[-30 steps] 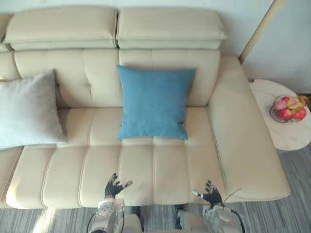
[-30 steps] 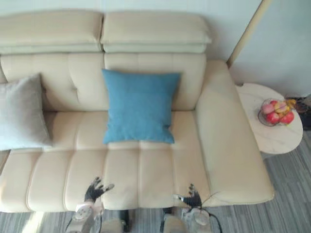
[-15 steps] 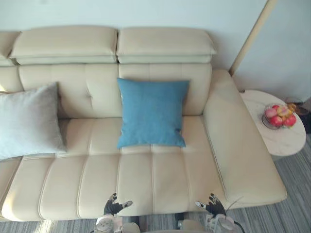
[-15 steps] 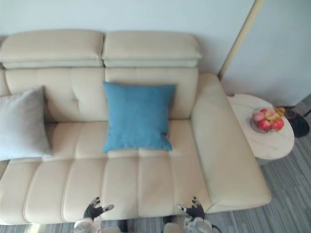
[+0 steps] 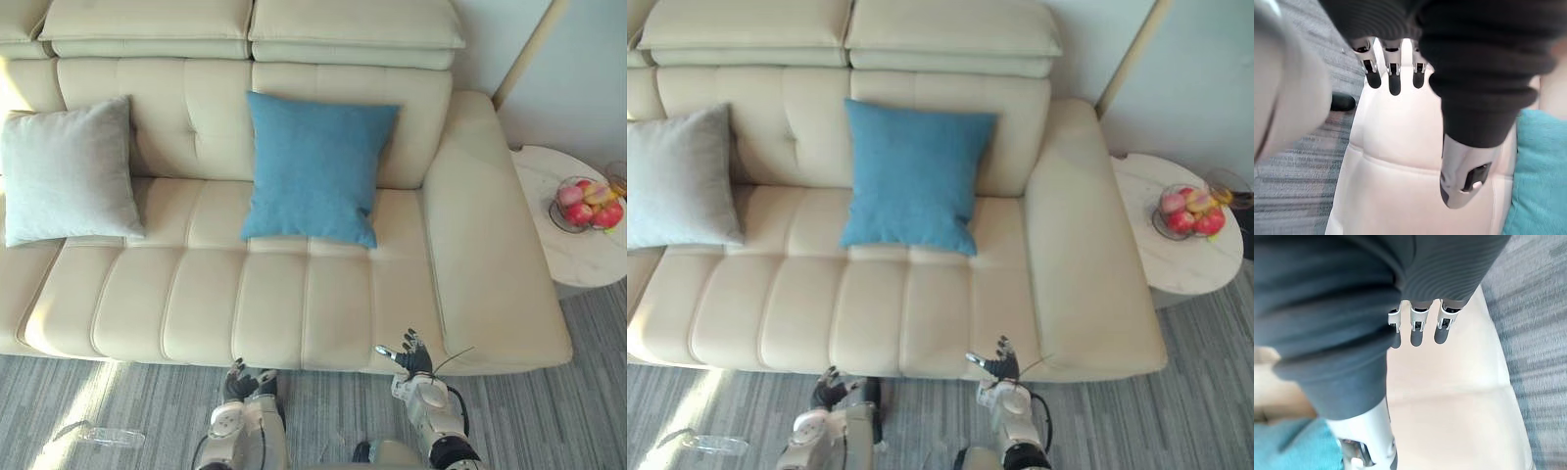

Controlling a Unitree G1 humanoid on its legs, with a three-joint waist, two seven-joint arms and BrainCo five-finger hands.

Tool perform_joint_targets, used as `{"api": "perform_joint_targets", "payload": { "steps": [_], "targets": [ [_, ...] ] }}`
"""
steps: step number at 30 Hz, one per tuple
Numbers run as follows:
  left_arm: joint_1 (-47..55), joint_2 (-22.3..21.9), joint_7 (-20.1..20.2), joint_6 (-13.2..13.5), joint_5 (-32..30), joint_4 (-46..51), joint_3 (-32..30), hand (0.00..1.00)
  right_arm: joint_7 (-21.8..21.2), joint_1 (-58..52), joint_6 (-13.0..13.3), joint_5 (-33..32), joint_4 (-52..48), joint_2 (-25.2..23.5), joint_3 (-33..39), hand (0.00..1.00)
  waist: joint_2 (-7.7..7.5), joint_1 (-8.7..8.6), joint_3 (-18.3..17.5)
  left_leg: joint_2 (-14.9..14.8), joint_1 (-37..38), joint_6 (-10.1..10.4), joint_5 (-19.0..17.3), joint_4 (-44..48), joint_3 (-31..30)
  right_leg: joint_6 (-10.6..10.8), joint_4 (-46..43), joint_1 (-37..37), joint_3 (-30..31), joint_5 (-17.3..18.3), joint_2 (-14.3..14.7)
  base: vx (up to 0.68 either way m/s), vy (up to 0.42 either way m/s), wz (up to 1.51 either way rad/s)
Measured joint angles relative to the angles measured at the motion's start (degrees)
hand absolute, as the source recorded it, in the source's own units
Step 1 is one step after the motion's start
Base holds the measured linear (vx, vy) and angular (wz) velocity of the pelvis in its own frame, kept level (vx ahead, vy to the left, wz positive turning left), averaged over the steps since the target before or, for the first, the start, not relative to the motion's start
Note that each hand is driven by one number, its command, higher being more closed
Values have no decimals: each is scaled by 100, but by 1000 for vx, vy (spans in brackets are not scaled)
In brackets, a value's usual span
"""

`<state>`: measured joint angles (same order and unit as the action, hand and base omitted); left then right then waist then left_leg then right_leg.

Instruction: Pick up cushions and gather them together orderly.

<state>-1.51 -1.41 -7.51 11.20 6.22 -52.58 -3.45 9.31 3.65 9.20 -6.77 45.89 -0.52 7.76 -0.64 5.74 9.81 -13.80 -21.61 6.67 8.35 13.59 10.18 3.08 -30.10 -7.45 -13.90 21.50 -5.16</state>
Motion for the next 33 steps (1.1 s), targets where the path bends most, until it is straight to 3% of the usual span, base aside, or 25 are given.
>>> {"api": "perform_joint_targets", "payload": {
  "steps": [1,2,3,4,5,6,7,8,10,13,17,26,27,33],
  "targets": [
    [15,-4,7,-25,-1,-1,87,0,8,-109,-3,-1,9,14,7,0,-10,-32,1,45,99,24,343,-245,-18,-120,-48,12,-115,-8,-40,-386,-203,60],
    [11,-12,11,-33,-1,17,125,0,12,-255,-3,-1,32,-7,32,0,-116,-54,12,89,225,-20,451,-401,65,-355,54,75,-320,76,-152,-380,-176,45],
    [43,-12,15,-34,-1,24,125,0,7,-285,-7,-7,127,37,65,0,-134,-75,16,70,171,-176,-60,197,68,-417,96,44,-419,75,-175,-302,-119,37],
    [40,9,13,-45,0,18,107,0,-3,-285,-8,-7,206,78,62,0,-99,-105,29,75,151,-202,-392,619,28,-479,135,45,-460,43,-187,-306,-62,18],
    [92,59,18,-44,16,17,84,0,-59,-393,-39,-12,281,102,80,0,-126,-173,13,53,184,-258,-968,1371,7,-506,265,3,-477,-132,-199,-236,-8,15],
    [98,61,18,-44,17,16,77,0,-67,-406,-37,-12,288,102,86,0,-129,-180,2,52,191,-265,-1025,1445,8,-512,282,-10,-477,-152,-202,-246,28,3],
    [154,69,27,-44,60,-39,27,0,-148,-442,-35,-11,458,112,108,0,-64,-223,-67,36,363,-262,-1491,1966,7,-499,460,-38,-460,-343,-207,-139,84,-5],
    [167,71,39,-45,62,-131,11,0,-196,-465,-40,-11,584,126,109,0,-51,-248,-81,48,549,-197,-1715,2035,9,-434,567,-62,-434,-487,-205,-102,110,-4],
    [172,87,64,-58,58,-336,16,0,-277,-493,-72,-11,924,177,116,0,57,-304,-148,182,1068,-41,-1905,1408,-11,-286,741,-109,-329,-671,-173,-76,163,-2],
    [248,197,125,-67,45,-430,53,0,-425,-519,-87,-1,1160,204,123,0,82,-328,-225,381,1572,75,-1796,232,-5,-145,1507,59,-182,-1255,-71,-71,141,-18],
    [339,399,159,-76,-126,-554,118,0,-476,-600,-88,11,1298,210,287,0,33,-409,-357,749,1974,-107,-1282,-744,21,-20,2448,445,-115,-1895,-132,-66,142,1],
    [525,535,240,-91,-286,-784,161,0,-484,-651,-159,12,1430,282,327,0,59,-529,-511,952,2321,-223,-1006,-1319,-46,75,2958,703,-73,-2246,-182,-73,38,0],
    [673,610,273,-193,-386,-892,13,0,-482,-706,-196,216,1594,311,328,0,14,-632,-635,1050,2661,-220,-1211,-1451,-577,161,3131,1060,189,-2175,-127,0,0,0],
    [676,611,273,-192,-386,-892,13,0,-483,-709,-195,215,1594,311,328,0,30,-634,-638,1051,2661,-220,-1211,-1451,-576,161,3125,1059,193,-2176,-129,0,0,0]
  ]
}}
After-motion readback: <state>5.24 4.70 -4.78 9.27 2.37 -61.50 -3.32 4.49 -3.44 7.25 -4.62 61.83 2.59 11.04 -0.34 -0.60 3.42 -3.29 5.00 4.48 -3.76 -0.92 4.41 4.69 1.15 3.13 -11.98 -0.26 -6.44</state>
